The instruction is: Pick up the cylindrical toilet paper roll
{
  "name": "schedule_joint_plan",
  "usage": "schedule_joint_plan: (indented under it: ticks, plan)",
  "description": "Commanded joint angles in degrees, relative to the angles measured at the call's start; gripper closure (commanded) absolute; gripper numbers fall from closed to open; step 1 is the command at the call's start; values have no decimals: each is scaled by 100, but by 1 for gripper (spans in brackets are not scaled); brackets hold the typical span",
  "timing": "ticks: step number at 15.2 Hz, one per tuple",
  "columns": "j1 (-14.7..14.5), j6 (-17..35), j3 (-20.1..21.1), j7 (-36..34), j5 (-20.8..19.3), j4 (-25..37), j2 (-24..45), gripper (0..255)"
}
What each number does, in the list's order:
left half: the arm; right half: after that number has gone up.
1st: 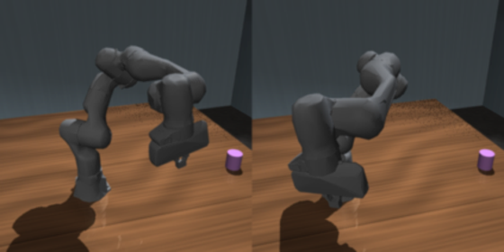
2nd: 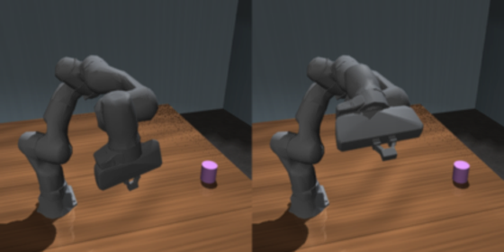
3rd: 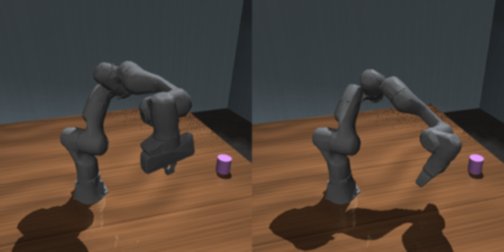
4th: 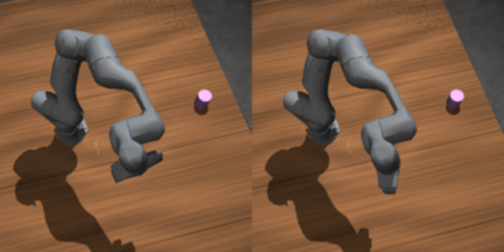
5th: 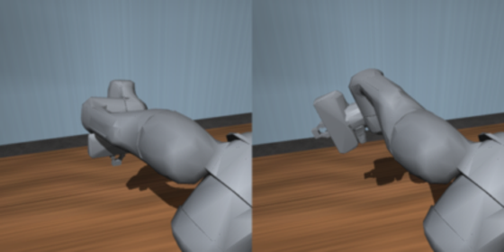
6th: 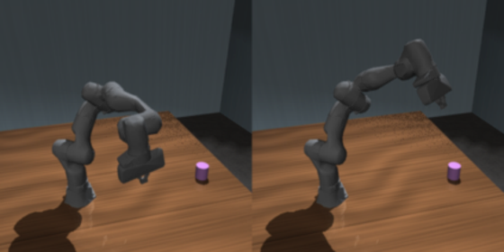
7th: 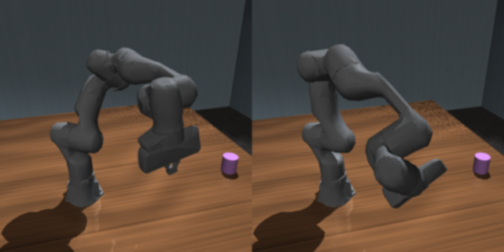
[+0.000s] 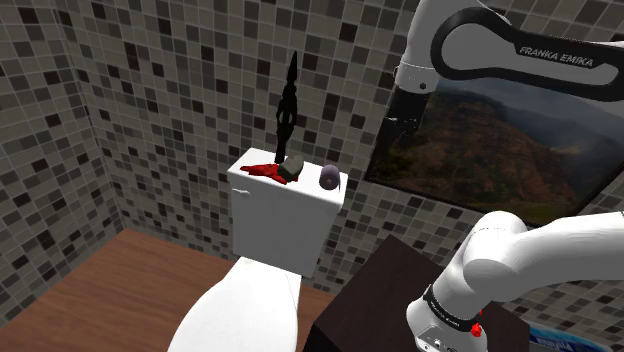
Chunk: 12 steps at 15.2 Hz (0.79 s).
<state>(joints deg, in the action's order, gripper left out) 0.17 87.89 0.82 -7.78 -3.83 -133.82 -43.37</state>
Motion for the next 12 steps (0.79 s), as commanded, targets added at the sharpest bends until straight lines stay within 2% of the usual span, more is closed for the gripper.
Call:
schedule_joint_plan:
  ticks: [1,12]
  plan:
    - [0,0,0,0,0,0,0,0]
    - [407,984,171,-781,-642,773,2583,0]
